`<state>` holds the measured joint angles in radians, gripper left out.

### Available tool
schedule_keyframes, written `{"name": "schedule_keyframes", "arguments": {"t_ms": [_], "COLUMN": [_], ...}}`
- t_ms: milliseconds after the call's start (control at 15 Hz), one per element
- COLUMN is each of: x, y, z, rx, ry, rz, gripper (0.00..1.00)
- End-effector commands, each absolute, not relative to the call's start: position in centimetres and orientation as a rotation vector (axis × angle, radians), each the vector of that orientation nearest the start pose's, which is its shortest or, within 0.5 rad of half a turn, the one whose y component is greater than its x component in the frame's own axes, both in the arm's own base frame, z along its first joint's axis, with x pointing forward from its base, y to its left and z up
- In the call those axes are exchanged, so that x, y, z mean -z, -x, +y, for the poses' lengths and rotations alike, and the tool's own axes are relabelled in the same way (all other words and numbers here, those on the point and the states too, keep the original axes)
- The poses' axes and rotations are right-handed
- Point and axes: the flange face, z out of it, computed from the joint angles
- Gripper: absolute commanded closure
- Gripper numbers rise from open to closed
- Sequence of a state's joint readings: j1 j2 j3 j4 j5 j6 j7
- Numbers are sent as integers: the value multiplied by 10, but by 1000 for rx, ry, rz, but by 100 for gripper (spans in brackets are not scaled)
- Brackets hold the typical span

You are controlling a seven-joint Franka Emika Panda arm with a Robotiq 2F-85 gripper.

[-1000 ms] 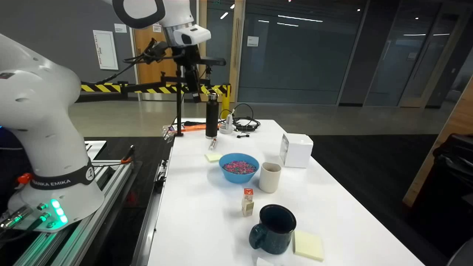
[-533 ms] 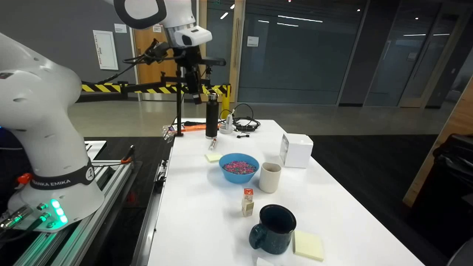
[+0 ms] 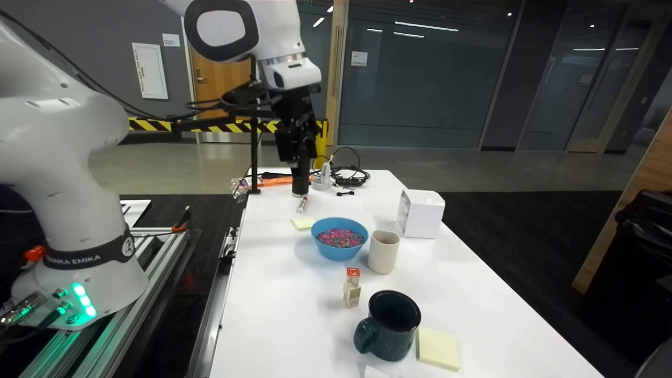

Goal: Put the block in the cup

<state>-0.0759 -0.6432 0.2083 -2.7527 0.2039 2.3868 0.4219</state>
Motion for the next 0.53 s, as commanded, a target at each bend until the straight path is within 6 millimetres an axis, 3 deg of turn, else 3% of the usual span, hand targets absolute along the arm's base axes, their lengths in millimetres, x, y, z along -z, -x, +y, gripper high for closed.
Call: {"name": "schedule_keyframes", "arguments": {"t_ms": [0, 200, 467], "x": [-422, -416, -406], "y": [-375, -379, -381], "z": [36, 31, 0], "rx": [363, 359, 327], "ry": [2908, 2911, 2852], "rz": [810, 882, 1228], "gripper": [0, 0, 0]}}
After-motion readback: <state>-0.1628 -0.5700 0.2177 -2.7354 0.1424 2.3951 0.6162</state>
